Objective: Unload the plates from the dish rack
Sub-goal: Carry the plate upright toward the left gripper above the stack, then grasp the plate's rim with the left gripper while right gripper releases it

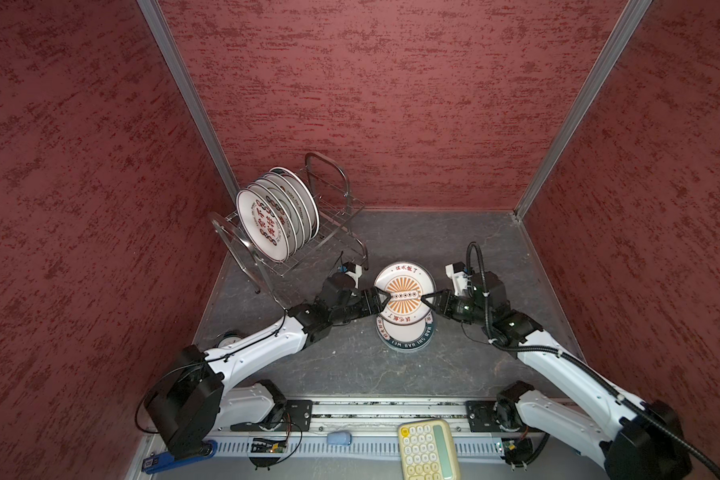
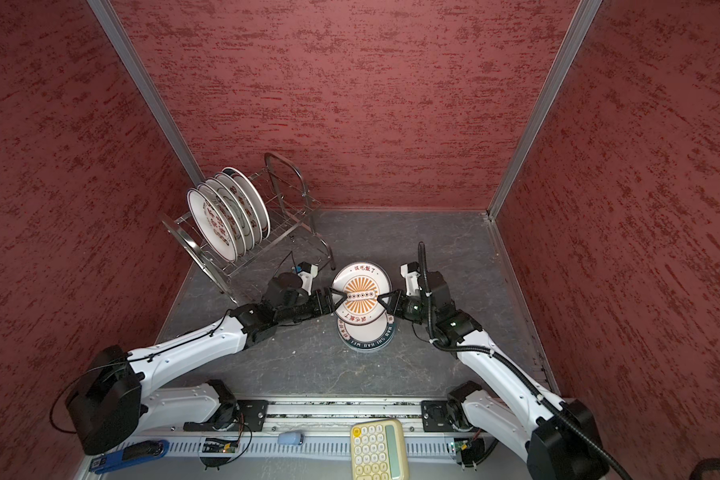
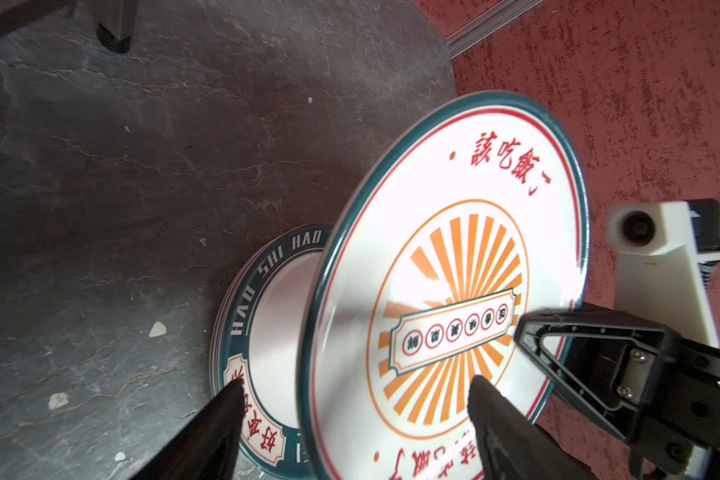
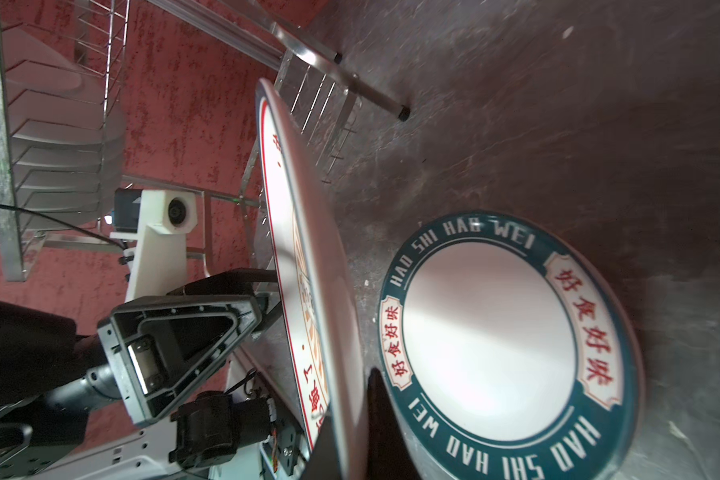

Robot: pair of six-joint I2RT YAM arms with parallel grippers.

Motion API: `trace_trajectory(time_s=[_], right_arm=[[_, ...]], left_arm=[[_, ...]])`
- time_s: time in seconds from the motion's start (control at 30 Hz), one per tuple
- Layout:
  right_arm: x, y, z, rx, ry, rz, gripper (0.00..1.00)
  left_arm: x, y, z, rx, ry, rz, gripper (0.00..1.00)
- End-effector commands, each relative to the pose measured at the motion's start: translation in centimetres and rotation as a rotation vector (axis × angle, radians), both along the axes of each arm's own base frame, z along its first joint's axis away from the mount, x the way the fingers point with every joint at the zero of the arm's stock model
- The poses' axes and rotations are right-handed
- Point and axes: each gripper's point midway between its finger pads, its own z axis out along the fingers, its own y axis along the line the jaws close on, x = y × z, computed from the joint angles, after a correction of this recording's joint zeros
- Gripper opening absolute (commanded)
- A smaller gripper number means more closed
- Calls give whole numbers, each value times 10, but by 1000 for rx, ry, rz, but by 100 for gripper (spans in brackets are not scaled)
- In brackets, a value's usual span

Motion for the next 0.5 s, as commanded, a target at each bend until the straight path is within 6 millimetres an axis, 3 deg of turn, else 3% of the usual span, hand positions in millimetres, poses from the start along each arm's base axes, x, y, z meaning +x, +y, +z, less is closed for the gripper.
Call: trace_trajectory(time_s=[0.0,0.47], right_arm=[[2,18,35,156,-79,78,0],[-3,31,12,252,-22,151,0]], left_arm=[[-1,-7,8,-83,-23,-49,72],[-7,-11,17,-142,-51,-114,31]])
